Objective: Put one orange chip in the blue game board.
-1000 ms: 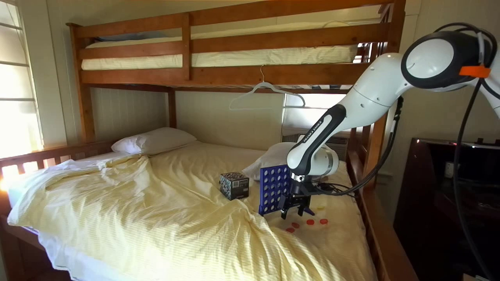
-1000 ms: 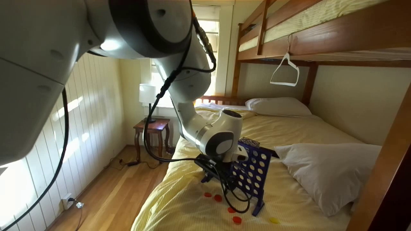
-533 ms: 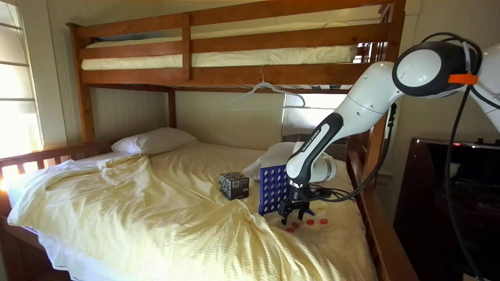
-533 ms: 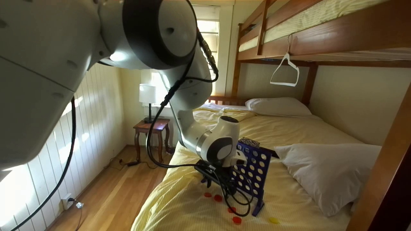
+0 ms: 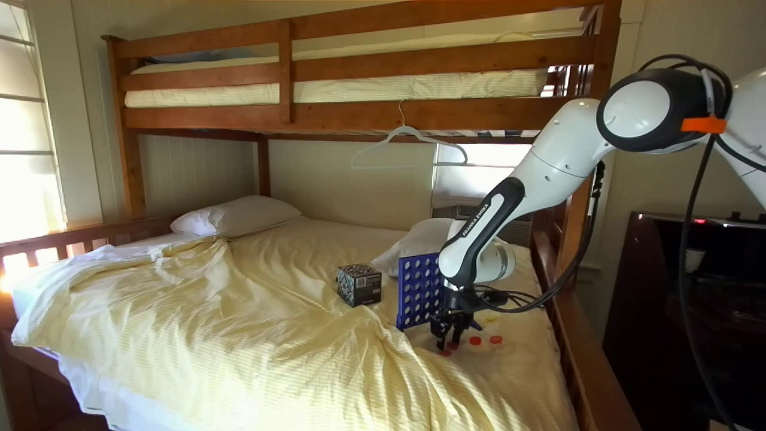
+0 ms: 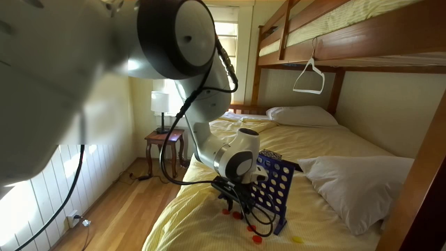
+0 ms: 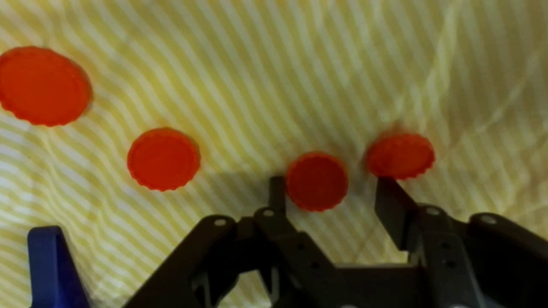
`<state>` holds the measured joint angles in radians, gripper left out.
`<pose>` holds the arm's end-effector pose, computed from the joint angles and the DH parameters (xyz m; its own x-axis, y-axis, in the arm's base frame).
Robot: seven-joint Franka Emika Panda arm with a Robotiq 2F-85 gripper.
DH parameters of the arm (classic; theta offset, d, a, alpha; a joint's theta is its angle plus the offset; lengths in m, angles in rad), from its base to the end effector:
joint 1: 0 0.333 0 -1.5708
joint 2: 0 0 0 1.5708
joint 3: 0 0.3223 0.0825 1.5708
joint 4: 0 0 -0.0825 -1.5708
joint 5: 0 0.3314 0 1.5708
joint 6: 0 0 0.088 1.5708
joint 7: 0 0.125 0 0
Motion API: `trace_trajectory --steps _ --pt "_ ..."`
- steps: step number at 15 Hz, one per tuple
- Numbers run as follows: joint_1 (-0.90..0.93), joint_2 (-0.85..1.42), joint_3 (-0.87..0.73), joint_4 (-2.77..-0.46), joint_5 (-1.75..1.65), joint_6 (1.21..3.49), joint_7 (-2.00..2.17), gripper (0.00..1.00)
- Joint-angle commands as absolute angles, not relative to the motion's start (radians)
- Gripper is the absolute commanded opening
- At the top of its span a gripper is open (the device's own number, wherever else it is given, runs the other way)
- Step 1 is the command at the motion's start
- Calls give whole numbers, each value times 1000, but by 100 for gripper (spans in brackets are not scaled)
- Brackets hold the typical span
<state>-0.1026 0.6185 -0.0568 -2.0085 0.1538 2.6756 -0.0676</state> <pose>0.5752 -0.0949 0.1798 0.9752 -0.2152 0.0514 -0.2133 -0.9762 -0.0396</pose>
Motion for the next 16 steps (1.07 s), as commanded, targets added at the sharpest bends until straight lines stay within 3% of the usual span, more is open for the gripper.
trace_trajectory --steps 1,4,7,9,10,11,16 --pt "-98 635 -64 -1992 120 2685 -32 28" --pt "-98 634 -67 -1995 119 2688 -31 9" --pt "-99 632 -67 -1997 120 2690 -32 0" --pt "-99 631 -67 -2000 121 2691 -31 0" --pt "-99 629 -67 -2003 122 2693 -28 26" --pt "-98 627 -68 -2006 122 2695 -26 27" --pt "-100 600 -65 -2050 120 2712 -37 61"
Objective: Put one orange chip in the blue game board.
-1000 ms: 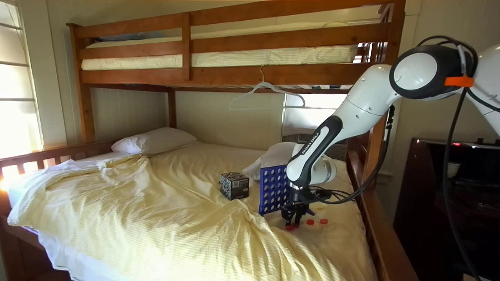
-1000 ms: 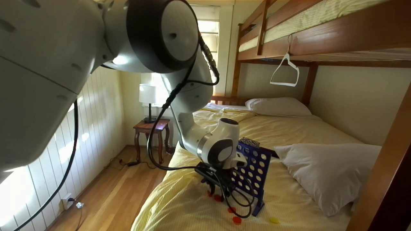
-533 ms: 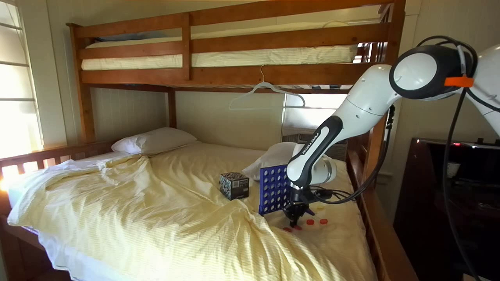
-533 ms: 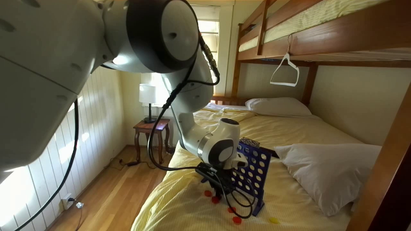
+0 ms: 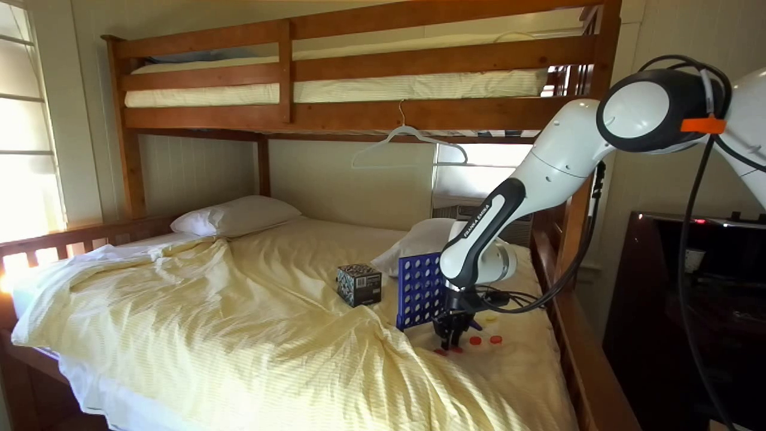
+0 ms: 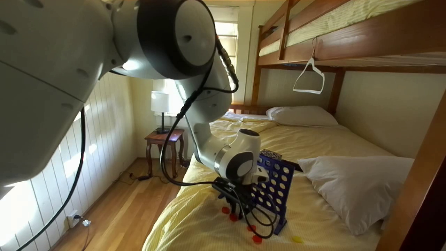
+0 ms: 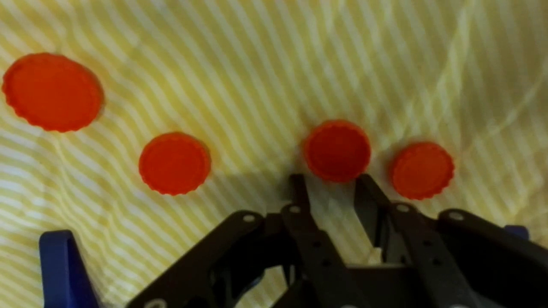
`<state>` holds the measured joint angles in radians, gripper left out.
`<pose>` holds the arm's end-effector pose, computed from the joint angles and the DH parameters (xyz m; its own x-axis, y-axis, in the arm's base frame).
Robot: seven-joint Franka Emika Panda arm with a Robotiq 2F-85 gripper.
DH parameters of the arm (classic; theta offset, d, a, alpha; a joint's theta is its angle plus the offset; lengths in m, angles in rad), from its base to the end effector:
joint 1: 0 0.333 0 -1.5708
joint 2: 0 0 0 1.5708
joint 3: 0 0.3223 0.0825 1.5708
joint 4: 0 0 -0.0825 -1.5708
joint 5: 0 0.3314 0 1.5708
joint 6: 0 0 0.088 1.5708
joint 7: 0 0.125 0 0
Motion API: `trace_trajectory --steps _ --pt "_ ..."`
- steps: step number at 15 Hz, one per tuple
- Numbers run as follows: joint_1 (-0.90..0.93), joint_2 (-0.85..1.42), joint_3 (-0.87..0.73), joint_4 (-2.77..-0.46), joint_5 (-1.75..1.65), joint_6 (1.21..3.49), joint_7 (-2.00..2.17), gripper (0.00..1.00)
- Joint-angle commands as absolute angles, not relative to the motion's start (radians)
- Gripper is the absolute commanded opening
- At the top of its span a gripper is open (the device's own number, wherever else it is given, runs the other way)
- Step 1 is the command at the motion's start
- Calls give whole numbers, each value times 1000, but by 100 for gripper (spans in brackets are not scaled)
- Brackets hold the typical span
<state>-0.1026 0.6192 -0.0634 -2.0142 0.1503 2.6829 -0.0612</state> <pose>0.5732 -0.0985 0.1784 0.9732 -0.2238 0.0526 -0.2223 -0.9744 -0.0334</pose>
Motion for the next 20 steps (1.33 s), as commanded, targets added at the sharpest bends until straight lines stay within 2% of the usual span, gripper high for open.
trace_trajectory --steps 1,5,6,12,14,16,20 --pt "-98 599 -66 -2053 118 2713 -37 67" --pt "-94 598 -68 -2066 113 2714 -35 95" --pt "-94 597 -67 -2070 111 2714 -35 99" --pt "-93 592 -65 -2085 108 2721 -34 99" --pt "-96 590 -62 -2090 110 2726 -37 74" --pt "-95 587 -62 -2094 110 2731 -35 65" --pt "-93 581 -65 -2101 110 2737 -29 36"
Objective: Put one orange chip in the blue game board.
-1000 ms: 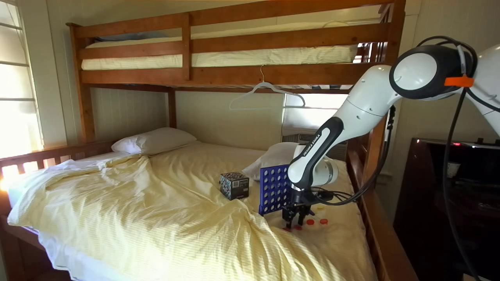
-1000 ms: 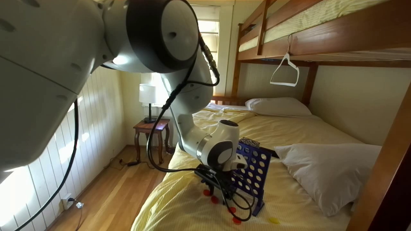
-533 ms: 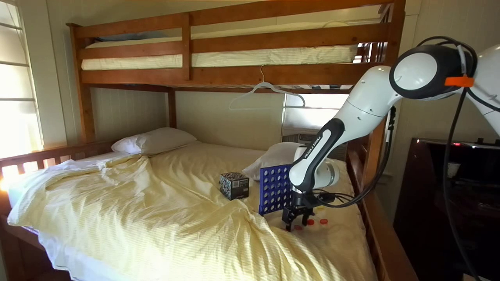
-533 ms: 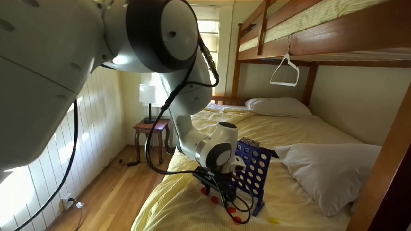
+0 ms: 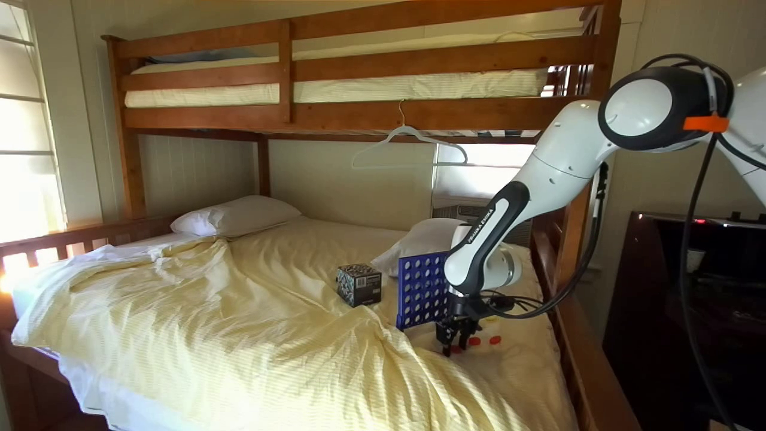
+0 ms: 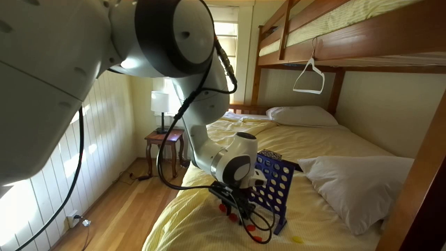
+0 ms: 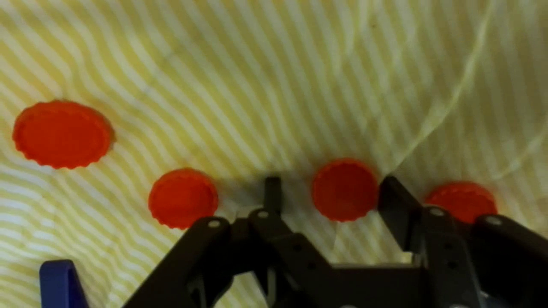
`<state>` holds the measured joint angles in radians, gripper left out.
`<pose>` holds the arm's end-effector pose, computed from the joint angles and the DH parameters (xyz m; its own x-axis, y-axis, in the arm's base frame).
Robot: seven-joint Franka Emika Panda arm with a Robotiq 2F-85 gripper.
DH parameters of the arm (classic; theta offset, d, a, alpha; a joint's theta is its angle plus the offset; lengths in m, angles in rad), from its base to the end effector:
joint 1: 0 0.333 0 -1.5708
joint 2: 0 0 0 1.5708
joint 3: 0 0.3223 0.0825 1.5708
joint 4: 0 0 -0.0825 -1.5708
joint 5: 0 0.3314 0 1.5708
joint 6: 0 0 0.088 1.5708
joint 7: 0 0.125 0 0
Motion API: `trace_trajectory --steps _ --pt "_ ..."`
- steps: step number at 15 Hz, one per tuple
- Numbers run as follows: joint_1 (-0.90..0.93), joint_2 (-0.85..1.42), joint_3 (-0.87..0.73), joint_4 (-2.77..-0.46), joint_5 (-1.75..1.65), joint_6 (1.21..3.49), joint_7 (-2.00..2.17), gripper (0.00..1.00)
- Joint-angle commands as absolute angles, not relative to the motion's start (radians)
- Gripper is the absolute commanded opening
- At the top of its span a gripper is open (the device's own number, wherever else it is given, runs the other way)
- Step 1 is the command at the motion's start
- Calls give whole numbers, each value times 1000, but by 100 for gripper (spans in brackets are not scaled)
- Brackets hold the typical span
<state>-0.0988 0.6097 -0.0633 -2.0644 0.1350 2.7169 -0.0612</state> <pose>0.5605 -0.0950 0.1709 0.9768 -0.2092 0.0458 -0.2084 -0.9778 -0.0221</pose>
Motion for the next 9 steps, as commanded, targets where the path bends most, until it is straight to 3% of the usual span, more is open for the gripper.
trace_trajectory --steps 1,4,9 --pt "-92 579 -66 -2102 110 2739 -26 30" --pt "-89 574 -69 -2103 109 2739 -22 10" --pt "-86 571 -72 -2103 110 2739 -7 9"
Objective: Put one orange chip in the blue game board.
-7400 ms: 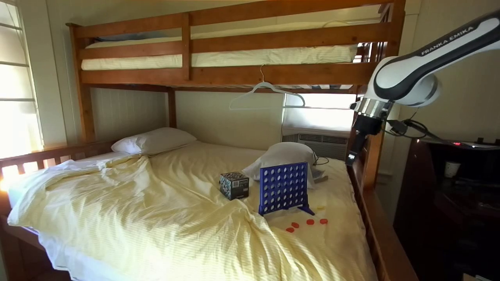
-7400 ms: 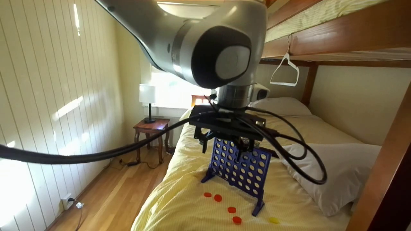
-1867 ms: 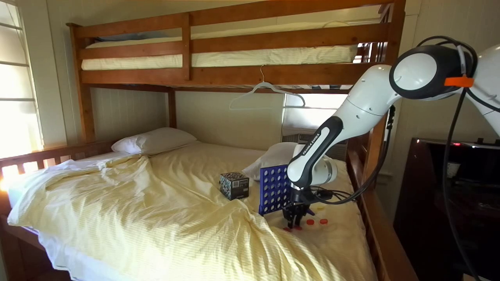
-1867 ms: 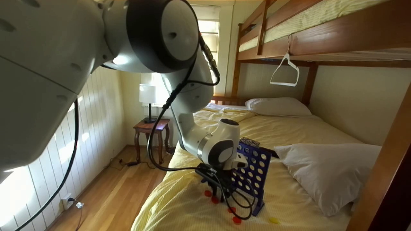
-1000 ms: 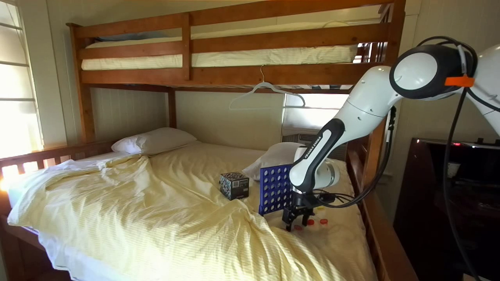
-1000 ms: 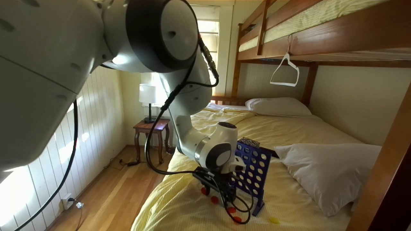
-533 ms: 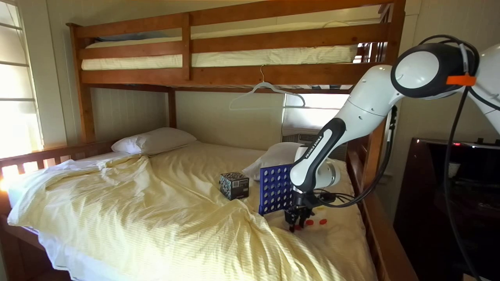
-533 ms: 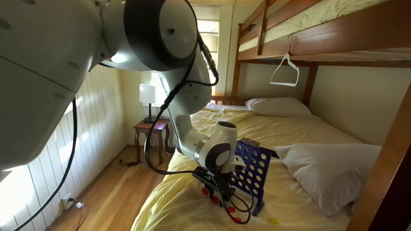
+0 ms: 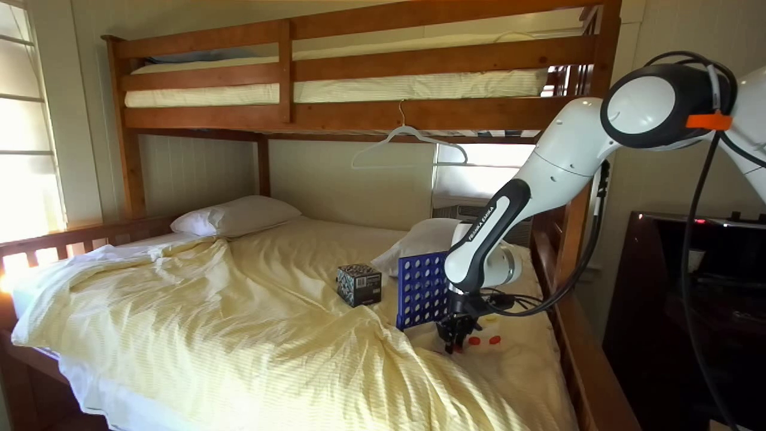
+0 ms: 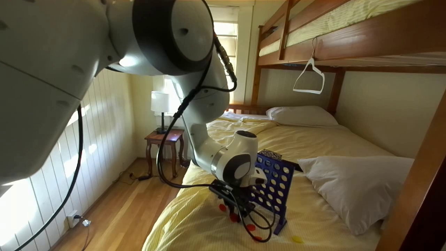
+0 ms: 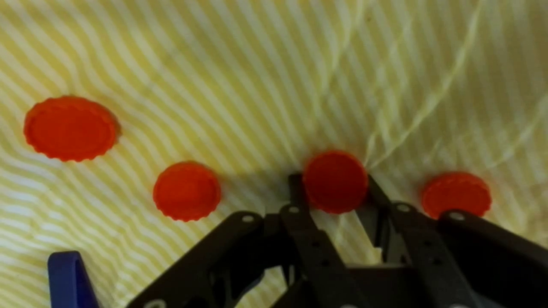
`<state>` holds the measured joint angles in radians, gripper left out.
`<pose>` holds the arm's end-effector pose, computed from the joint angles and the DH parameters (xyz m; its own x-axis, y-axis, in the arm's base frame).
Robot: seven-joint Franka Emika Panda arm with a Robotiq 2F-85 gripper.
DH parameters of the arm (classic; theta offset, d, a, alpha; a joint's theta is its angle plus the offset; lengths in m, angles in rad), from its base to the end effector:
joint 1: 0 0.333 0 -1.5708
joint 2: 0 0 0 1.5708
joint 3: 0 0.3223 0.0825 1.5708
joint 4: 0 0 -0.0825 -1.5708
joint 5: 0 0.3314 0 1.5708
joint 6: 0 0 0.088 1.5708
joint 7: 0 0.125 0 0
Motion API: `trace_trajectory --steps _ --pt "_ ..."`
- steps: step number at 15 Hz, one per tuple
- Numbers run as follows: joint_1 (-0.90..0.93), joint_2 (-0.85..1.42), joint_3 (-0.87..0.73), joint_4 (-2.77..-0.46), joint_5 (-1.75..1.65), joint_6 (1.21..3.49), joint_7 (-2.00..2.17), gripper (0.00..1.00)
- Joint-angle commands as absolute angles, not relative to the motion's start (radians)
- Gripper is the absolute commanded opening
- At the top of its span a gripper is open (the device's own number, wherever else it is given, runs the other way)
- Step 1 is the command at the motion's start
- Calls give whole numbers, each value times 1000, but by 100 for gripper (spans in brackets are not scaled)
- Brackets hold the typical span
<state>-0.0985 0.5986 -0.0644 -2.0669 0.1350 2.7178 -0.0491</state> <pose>0.5613 -0.0955 0.1765 0.9736 -0.2217 0.0551 -0.2207 -0.9751 -0.0232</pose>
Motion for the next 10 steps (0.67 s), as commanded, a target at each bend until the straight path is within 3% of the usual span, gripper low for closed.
trace_trajectory --steps 1,10 --pt "-93 567 -65 -2107 120 2746 -7 9" --pt "-110 458 -36 -2281 167 2989 46 9"
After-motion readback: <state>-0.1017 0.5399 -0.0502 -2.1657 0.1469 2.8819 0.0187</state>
